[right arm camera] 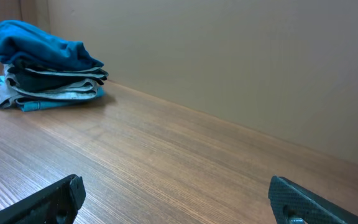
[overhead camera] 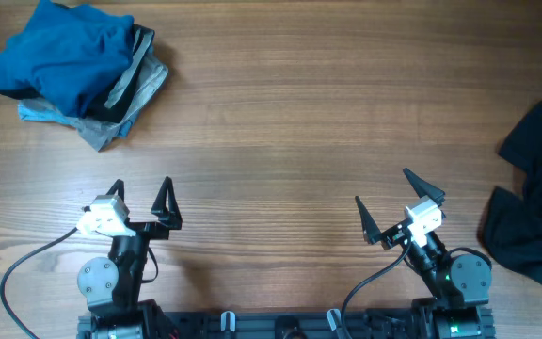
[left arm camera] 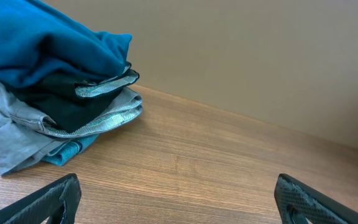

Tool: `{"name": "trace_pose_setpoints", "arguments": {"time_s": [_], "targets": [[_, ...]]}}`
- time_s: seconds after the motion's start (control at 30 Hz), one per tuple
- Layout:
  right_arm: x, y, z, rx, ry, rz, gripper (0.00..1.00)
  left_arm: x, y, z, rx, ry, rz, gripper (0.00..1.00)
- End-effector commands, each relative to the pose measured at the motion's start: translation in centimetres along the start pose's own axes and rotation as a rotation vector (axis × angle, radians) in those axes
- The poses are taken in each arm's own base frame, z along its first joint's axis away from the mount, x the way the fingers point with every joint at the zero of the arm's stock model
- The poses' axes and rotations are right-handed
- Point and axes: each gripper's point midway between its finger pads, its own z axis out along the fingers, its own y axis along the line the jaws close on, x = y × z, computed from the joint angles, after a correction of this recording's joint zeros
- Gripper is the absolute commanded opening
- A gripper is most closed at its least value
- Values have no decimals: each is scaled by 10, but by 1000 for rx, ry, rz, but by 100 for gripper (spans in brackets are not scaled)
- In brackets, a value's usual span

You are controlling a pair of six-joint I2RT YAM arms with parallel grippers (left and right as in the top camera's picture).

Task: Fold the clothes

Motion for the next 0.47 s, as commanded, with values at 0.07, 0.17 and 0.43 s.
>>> {"name": "trace_pose_setpoints", "arguments": {"time_s": [0.07,0.17,0.43], "targets": [[-2,1,0,-1,-7,-16,100,0,0,0,-4,-3,0,100],[-2,1,0,-1,-7,-16,100,0,0,0,-4,-4,0,100],[-2,1,0,-1,-7,-16,100,0,0,0,-4,-4,0,100]]}}
